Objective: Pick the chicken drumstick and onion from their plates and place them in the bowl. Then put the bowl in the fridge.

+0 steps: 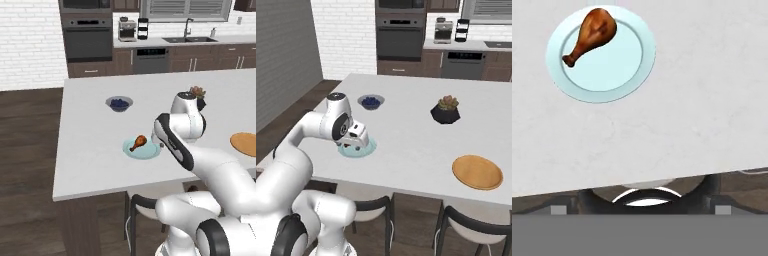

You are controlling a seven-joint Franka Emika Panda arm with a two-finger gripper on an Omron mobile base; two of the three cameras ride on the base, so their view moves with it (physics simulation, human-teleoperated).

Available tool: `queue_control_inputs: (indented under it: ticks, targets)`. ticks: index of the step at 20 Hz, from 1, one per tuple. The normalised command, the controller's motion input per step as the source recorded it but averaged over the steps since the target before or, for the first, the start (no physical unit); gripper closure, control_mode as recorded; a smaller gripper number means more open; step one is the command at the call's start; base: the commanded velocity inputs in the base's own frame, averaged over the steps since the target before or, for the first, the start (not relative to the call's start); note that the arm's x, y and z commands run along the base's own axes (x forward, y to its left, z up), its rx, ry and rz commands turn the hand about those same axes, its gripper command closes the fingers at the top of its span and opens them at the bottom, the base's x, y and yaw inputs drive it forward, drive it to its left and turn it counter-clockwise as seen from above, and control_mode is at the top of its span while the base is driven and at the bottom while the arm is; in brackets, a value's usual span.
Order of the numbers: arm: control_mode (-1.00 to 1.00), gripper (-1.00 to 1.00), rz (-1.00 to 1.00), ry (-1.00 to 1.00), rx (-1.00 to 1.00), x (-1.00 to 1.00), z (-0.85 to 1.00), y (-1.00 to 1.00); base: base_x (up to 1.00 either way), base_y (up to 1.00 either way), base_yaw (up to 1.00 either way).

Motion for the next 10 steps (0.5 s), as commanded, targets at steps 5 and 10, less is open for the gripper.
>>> queue_control_inputs:
  ticks: [5, 10]
  targets:
    - [-1.0, -1.0, 0.0, 0.17, -0.02, 0.6, -0.05, 0.2, 0.4, 0.08, 0.0]
    - [-1.0, -1.0, -0.05, 0.16, -0.02, 1.0, -0.15, 0.49, 0.0, 0.0, 0.0]
